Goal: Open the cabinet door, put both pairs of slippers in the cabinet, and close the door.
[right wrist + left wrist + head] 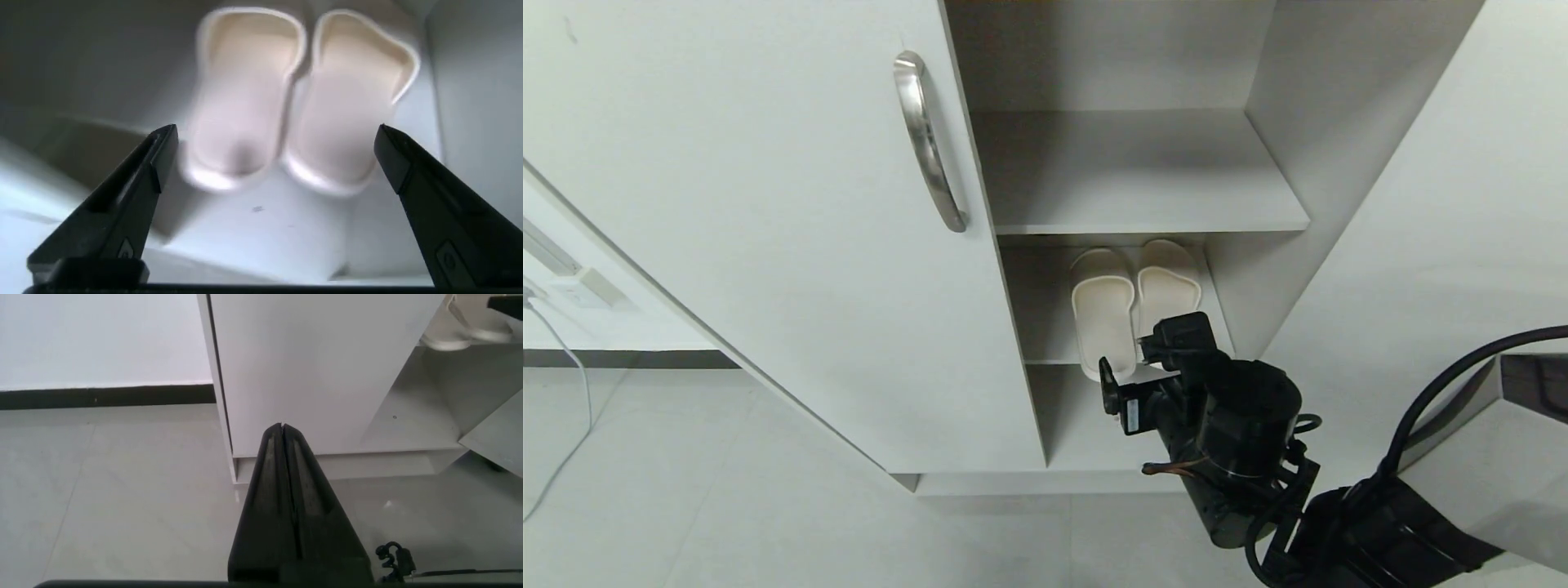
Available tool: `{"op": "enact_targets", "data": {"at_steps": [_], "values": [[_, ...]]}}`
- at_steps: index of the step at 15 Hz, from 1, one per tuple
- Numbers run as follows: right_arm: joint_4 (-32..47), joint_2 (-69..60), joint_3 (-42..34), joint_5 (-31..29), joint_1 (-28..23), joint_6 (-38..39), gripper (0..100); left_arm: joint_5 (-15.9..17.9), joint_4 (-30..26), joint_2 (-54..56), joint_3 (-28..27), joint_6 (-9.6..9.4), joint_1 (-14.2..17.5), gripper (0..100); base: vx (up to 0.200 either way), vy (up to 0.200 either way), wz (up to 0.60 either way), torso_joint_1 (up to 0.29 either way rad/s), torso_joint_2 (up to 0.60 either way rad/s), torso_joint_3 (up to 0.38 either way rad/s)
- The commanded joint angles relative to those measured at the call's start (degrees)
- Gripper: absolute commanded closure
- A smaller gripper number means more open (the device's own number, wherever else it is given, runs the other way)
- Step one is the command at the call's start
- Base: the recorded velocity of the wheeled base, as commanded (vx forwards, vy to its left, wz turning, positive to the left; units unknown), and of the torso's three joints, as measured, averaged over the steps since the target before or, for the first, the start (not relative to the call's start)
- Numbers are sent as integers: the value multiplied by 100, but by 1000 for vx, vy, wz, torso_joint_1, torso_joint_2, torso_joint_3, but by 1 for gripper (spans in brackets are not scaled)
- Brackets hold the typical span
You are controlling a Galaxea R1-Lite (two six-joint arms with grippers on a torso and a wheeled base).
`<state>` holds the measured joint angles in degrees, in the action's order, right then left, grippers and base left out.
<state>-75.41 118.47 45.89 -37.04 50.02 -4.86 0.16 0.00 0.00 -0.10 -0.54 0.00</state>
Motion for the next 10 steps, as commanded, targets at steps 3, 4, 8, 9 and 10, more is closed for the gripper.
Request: {"op": "enact_targets", "data": {"at_steps": [3,4,8,9,10], "values": [[-17,-113,-212,12,34,3,0,2,0,-9,1,18,0,100,-200,0,0,-2,2,2],[-17,-131,-212,12,34,3,0,-16,0,-9,1,27,0,100,-200,0,0,2,-2,2],[-17,-219,-256,47,26,3,0,-16,0,-9,1,18,0,100,-50,0,0,1,2,1],[-17,-210,-264,65,26,3,0,-16,0,-9,1,27,0,100,0,0,0,0,0,0],[-9,-201,-264,65,8,3,0,-16,0,-9,1,18,0,100,0,0,0,0,0,0]]}}
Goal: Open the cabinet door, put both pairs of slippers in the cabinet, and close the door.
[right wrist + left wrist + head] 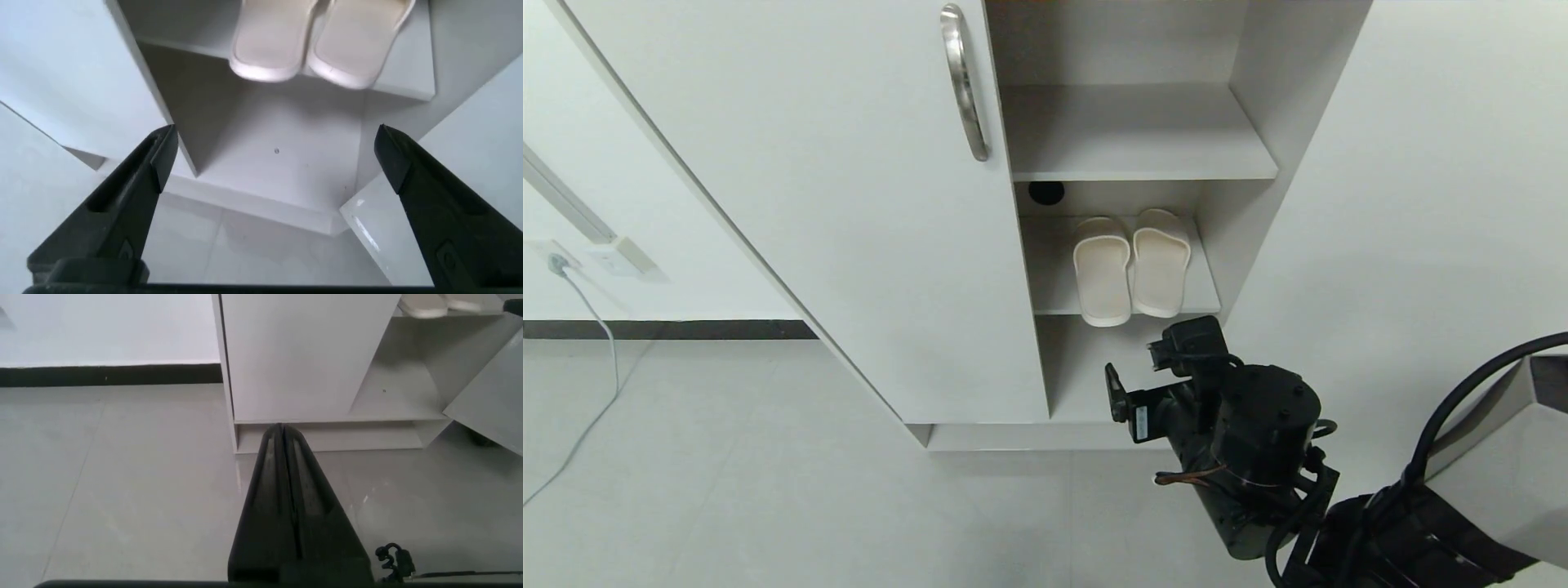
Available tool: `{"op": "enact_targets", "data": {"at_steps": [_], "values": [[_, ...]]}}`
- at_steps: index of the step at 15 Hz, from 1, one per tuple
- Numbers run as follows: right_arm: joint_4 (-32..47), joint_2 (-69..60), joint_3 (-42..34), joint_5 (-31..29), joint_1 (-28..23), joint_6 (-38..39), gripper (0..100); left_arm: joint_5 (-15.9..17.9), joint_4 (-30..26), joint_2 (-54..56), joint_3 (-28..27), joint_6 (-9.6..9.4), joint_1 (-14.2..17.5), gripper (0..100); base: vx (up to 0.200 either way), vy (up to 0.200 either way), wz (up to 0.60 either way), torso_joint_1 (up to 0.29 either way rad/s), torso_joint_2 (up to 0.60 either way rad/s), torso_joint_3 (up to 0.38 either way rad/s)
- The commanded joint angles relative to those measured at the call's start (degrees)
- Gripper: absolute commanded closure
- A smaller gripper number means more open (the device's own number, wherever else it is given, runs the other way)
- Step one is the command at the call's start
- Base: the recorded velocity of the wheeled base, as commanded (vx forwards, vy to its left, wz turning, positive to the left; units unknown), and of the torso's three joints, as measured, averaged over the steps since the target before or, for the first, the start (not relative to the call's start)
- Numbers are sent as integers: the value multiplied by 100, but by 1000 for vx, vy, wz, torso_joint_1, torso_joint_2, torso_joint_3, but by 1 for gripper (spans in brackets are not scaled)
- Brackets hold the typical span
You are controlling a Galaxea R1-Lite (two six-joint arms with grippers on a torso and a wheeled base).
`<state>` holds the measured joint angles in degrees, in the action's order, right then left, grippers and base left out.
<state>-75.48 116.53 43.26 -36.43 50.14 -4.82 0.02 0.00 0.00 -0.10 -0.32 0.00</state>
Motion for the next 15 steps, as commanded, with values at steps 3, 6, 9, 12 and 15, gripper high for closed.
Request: {"op": "enact_targets", "data": {"at_steps": [3,6,9,12,15], "values": [[-1,-7,7,4,-4,-11,0,-2,0,-9,1,-3,0,100,0,0,0,0,0,0],[-1,1,7,-5,5,-19,0,6,0,-9,1,-3,0,100,0,0,0,0,0,0],[-10,1,7,-5,-4,-19,0,15,0,-9,1,-3,0,100,0,0,0,3,3,86],[-1,1,-2,-5,-4,-19,0,15,0,-9,1,-3,0,100,0,0,0,7,-1,188],[-1,-7,-125,-5,-13,-28,0,15,0,-9,1,-3,0,100,0,0,0,1,2,194]]}}
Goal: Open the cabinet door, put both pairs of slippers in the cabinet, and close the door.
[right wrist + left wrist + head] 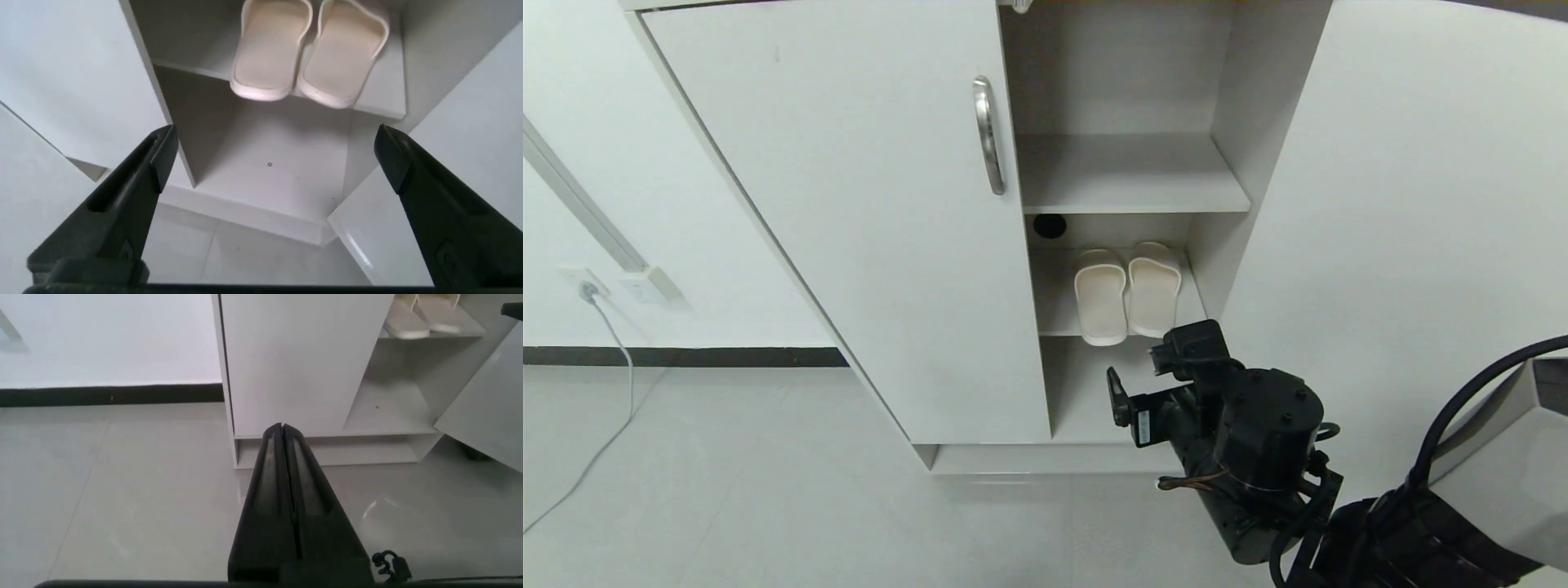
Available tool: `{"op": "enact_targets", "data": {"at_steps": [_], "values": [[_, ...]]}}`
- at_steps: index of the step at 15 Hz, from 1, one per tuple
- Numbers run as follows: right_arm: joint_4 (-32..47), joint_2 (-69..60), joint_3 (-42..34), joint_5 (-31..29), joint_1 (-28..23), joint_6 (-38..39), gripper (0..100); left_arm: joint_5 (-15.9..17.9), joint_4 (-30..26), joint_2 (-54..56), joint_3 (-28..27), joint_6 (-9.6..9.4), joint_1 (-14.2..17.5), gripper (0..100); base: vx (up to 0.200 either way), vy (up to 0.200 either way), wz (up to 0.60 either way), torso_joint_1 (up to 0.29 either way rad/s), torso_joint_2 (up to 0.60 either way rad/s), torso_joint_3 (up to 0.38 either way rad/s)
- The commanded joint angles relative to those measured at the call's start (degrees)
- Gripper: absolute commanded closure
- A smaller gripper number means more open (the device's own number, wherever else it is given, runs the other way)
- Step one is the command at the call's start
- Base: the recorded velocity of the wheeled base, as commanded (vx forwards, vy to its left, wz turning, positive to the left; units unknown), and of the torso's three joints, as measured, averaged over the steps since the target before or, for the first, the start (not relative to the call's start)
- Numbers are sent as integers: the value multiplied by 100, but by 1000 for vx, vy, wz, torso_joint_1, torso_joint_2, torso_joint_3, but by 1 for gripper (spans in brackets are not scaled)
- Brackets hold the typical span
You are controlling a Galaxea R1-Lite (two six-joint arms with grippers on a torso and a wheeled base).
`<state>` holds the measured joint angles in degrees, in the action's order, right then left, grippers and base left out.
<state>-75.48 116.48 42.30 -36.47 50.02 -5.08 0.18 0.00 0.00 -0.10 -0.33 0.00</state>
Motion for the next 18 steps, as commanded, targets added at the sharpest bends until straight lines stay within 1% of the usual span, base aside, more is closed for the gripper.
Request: {"op": "enact_targets", "data": {"at_steps": [1,5,8,10,11,13,16,18], "values": [[-1,-3,-64,0,-10,-1,0,-9,0,-9,1,-2,0,100,0,0,0,2,7,203],[-1,-20,-108,9,-45,-10,0,-9,0,-9,1,7,0,100,0,0,0,1,4,165],[-1,-38,-196,26,-106,-19,0,-9,0,-9,1,-11,0,100,0,0,0,0,0,0],[-28,-73,-301,202,-133,-19,0,-9,0,-9,1,-2,0,100,0,0,0,0,0,0],[-98,-82,-337,299,-150,-19,0,-9,0,-9,1,7,0,100,0,0,0,0,0,0],[-300,-108,-372,334,-247,-212,0,-9,0,-9,1,7,0,100,0,0,0,0,0,0],[-450,-143,-416,352,-282,-283,0,-18,0,-9,1,7,0,100,0,0,0,0,0,0],[-450,-143,-451,483,-282,-283,0,-9,0,-9,1,7,0,100,0,200,0,0,0,-2]]}}
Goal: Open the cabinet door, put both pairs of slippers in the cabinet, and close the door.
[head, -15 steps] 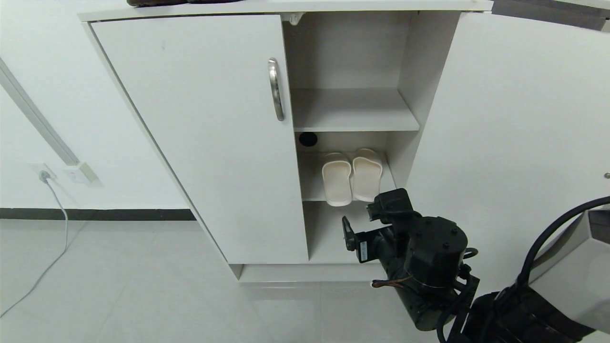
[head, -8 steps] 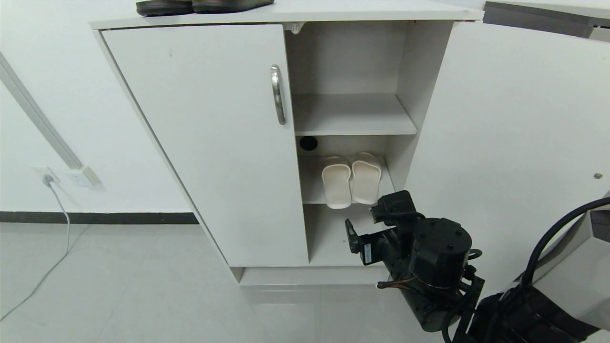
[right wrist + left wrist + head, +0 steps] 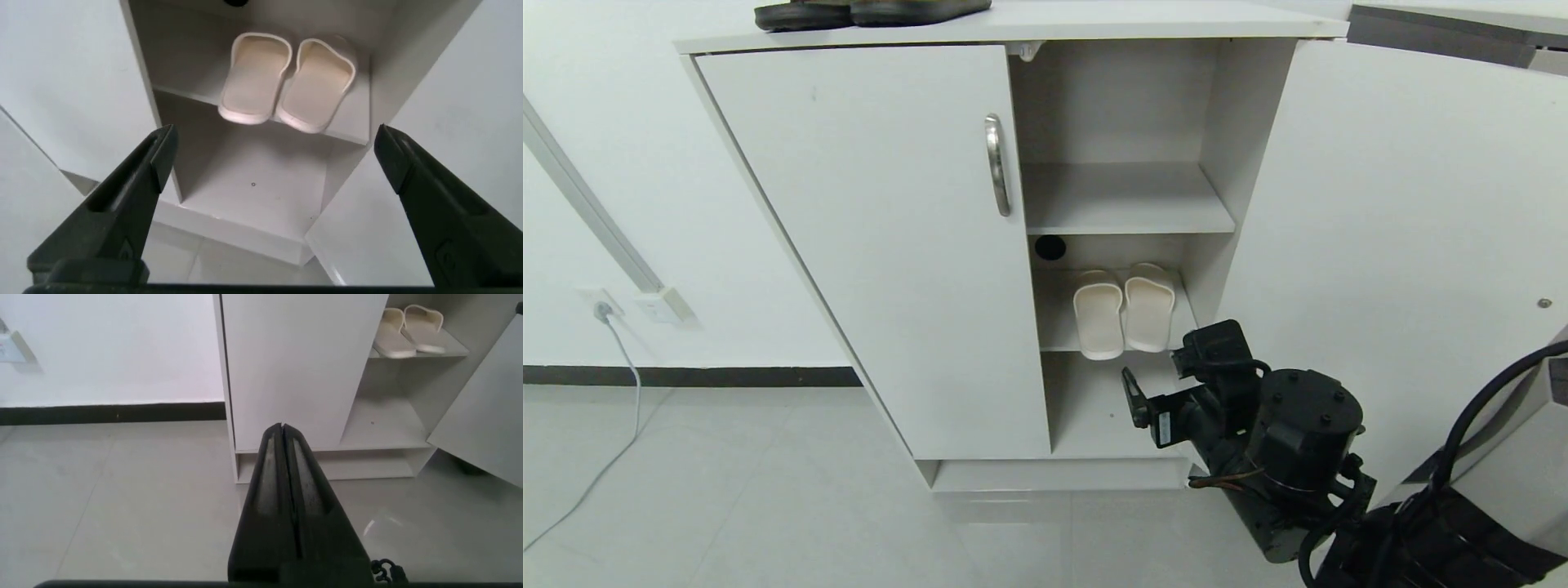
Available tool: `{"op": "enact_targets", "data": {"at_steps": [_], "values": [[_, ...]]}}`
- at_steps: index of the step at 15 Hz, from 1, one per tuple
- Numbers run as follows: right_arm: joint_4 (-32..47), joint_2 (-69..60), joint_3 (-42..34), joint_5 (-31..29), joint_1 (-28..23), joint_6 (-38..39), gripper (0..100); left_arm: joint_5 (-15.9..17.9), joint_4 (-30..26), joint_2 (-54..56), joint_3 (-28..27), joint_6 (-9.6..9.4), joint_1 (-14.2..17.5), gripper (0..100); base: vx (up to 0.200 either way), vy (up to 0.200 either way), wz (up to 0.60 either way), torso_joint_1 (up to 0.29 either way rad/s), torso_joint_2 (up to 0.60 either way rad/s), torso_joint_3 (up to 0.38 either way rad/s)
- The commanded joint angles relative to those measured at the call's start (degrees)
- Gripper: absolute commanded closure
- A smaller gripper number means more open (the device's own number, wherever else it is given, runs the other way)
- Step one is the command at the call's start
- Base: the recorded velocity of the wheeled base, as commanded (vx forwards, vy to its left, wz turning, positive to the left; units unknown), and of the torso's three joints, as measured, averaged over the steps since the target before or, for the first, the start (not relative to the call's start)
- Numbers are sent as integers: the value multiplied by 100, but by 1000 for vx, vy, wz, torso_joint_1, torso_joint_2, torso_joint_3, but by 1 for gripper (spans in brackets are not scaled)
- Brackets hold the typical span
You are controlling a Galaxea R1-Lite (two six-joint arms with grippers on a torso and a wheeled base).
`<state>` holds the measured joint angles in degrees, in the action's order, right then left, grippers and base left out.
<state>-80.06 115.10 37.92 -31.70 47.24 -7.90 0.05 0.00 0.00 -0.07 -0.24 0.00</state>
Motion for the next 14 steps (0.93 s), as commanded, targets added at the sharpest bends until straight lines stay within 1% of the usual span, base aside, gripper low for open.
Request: {"op": "enact_targets", "data": {"at_steps": [1,4,14], "values": [[-10,12,-48,14,-13,-1,0,-5,0,-9,-1,-2,0,100,0,200,0,-2,-12,12],[-116,30,-101,23,-48,-10,0,4,0,-9,-1,-11,0,100,0,200,0,6,1,4],[-124,38,-242,155,-39,-27,0,4,0,-9,-1,-2,0,100,0,200,0,2,1,3]]}}
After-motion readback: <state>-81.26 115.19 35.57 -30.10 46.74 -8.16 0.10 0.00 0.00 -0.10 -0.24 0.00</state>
